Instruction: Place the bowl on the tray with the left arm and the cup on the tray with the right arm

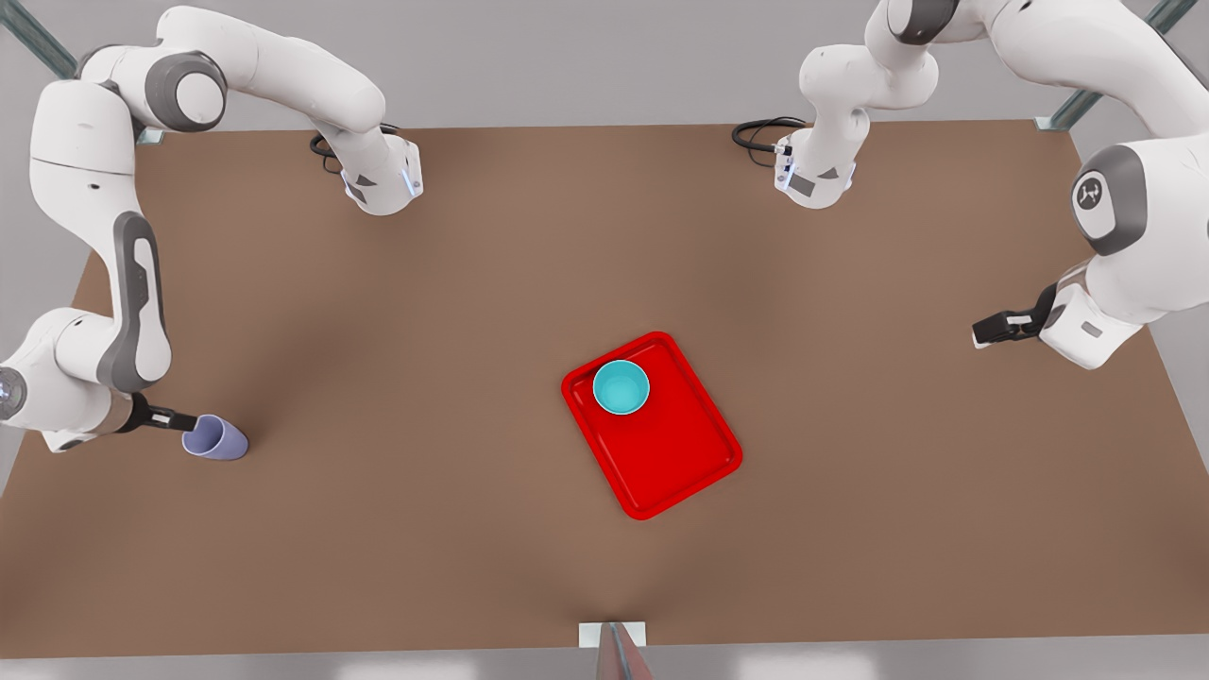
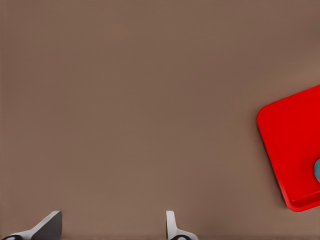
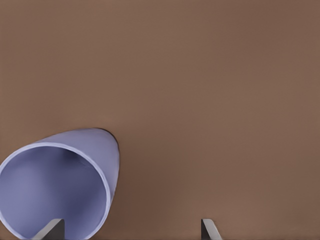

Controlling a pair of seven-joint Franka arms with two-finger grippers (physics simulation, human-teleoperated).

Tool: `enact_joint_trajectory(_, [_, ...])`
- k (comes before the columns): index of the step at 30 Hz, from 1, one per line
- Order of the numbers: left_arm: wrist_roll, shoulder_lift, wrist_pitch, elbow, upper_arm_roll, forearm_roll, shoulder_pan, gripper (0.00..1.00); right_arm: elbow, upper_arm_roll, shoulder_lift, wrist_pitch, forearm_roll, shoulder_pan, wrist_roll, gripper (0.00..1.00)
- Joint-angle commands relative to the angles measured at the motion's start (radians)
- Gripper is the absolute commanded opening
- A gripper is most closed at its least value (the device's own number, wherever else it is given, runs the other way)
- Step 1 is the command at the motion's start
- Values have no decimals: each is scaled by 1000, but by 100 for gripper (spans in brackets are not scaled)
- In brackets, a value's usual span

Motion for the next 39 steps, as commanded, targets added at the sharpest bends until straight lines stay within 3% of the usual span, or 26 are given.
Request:
enact_joint_trajectory(1, [0,1,-2,0,0,1,0,100,0,0,2,0,0,0,8,100])
enact_joint_trajectory(14, [3,10,-11,-2,2,0,2,100,8,-8,101,123,0,-3,12,100])
enact_joint_trajectory(15, [3,10,-11,-2,2,0,2,100,6,-8,97,114,0,-3,7,53])
enact_joint_trajectory(16, [2,10,-11,-2,2,0,3,100,8,-8,95,107,0,-2,10,33])
enact_joint_trajectory(17, [2,10,-11,-2,2,0,3,100,8,-6,90,83,11,-6,1,22])
enact_joint_trajectory(31, [-5,11,-31,-9,2,0,3,100,61,34,84,-149,41,5,5,21])
enact_joint_trajectory(38, [-5,11,-38,-9,2,0,5,100,152,278,8,-359,29,11,28,21])
enact_joint_trajectory(39, [-5,11,-37,-9,2,0,5,100,152,281,-12,-377,31,47,47,21])
